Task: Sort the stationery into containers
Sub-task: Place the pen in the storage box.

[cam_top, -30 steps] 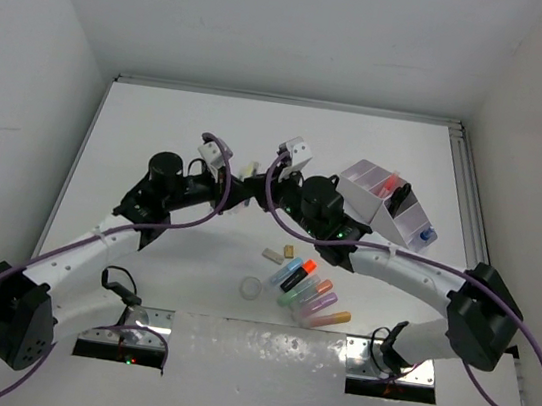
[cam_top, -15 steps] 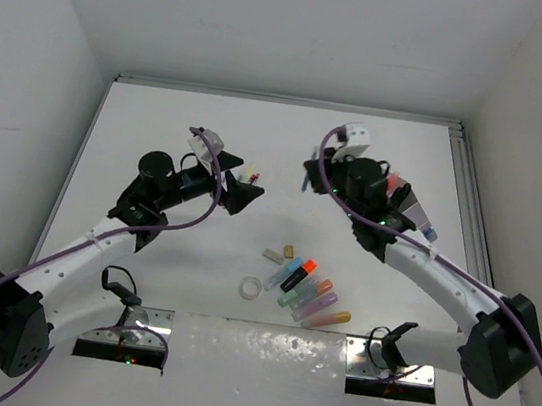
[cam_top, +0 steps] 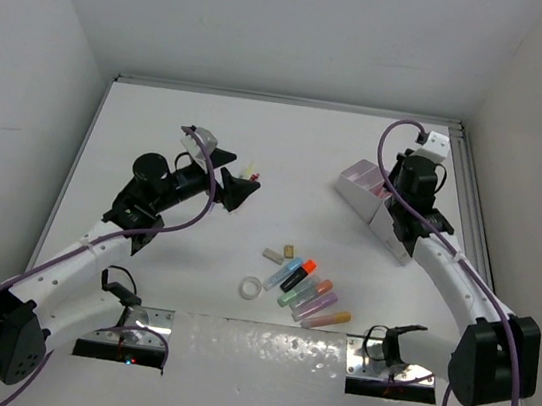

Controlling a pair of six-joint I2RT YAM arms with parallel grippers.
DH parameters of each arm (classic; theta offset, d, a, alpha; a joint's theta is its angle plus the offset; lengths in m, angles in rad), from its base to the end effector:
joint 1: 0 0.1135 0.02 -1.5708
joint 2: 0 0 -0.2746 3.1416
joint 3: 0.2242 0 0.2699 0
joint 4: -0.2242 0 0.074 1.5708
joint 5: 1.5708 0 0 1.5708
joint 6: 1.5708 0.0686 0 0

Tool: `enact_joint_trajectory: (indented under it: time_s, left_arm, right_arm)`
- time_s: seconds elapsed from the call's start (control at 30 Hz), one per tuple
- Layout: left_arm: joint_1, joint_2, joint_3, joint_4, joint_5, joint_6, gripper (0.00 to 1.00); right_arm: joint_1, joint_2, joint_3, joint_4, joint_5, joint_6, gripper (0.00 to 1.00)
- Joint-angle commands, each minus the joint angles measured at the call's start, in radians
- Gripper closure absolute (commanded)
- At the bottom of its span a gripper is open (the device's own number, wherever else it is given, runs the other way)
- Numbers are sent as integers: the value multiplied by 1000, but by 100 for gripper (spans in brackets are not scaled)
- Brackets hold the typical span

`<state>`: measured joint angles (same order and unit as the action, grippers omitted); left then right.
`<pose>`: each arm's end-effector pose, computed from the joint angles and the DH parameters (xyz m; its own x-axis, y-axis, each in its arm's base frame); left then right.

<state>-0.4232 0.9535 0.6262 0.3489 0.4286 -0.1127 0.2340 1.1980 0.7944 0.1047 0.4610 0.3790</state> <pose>0.2307 -0.1352 0.3126 -0.0650 -0.0829 -0.9944 0.7498 0.6535 -0.1035 0.3135 0.0433 0.2812 -0.1899 0.2954 -0.9363 0.2973 0.9262 0.2319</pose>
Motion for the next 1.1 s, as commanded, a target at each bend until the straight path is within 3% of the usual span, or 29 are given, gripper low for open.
enact_joint_trajectory:
  time_s: [0.0,0.33,0.6,1.0,1.07]
  left_arm:
    - [17,-18,-3,15,-21,7,0]
    - [23,-16,0,4,-24,13,0]
    - [29,-10,0,18,-28,10,0]
    - [35,-6,-5,24,-50,13,0]
    - [34,-5,-5,28,-51,15,0]
  right_arm:
    - [-36,37,-43,90,4,-25,100]
    - [-84,150,-75,260,-113,-55,100]
    - [-88,189,-93,326,-108,-49,100]
    - [-81,235,-126,313,-62,8,100]
    - [-79,239,-121,299,-67,14,96]
